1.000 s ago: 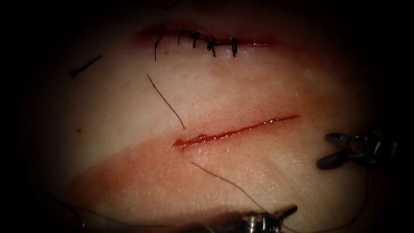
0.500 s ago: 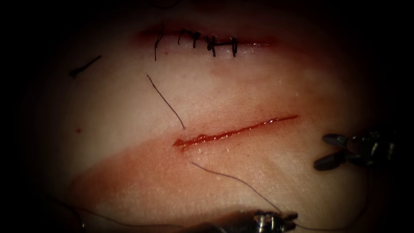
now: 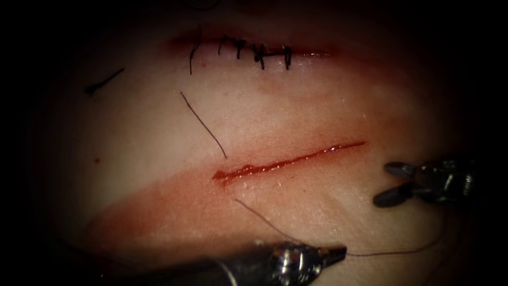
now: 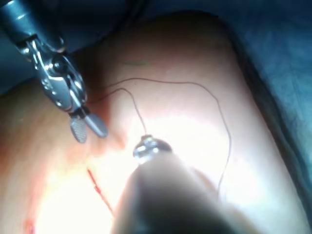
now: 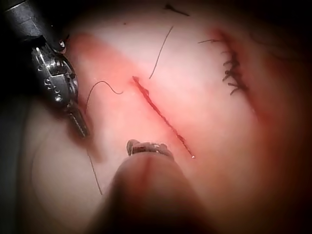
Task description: Wound Closure
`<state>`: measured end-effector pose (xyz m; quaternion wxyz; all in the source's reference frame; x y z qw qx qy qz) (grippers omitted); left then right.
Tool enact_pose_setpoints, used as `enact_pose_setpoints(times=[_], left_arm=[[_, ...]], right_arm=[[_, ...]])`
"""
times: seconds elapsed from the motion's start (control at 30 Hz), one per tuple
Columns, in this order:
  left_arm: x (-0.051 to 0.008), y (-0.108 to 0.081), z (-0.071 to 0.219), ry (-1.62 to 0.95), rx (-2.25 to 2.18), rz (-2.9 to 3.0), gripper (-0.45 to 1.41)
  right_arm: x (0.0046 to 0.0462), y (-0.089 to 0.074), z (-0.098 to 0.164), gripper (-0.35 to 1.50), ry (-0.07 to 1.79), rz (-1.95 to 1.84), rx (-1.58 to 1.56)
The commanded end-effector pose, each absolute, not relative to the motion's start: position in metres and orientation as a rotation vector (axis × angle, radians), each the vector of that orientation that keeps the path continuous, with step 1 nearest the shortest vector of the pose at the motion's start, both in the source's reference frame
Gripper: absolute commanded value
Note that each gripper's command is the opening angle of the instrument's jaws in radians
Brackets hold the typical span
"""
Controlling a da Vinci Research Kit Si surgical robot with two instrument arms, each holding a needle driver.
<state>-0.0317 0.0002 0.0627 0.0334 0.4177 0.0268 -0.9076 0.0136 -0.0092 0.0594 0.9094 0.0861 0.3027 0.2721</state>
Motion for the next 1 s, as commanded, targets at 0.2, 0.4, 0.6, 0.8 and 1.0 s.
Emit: enact_pose_setpoints(times=[0.2, 0.4, 0.6, 0.8, 1.0], left_arm=[[-0.0264, 0.001, 0.062, 0.045, 1.515, -2.715, -0.45], [-0.0215, 0.002, 0.062, 0.065, 1.749, -2.647, -0.45], [-0.0192, 0.003, 0.063, 0.127, 1.918, -2.574, -0.45], [-0.0178, 0.004, 0.062, 0.179, 2.091, -2.454, -0.45], [-0.0155, 0.005, 0.062, 0.185, 2.098, -2.447, -0.45]], right_arm=[[0.0207, -0.007, 0.063, 1.35, 0.917, 0.501, 0.167], [0.0263, -0.007, 0.066, 1.33, 1.074, 0.416, 0.189], [0.0287, -0.008, 0.067, 1.3, 1.118, 0.364, 0.197], [0.0311, -0.009, 0.07, 1.3, 1.155, 0.313, 0.197], [0.0294, -0.009, 0.07, 1.3, 1.148, 0.294, 0.181]])
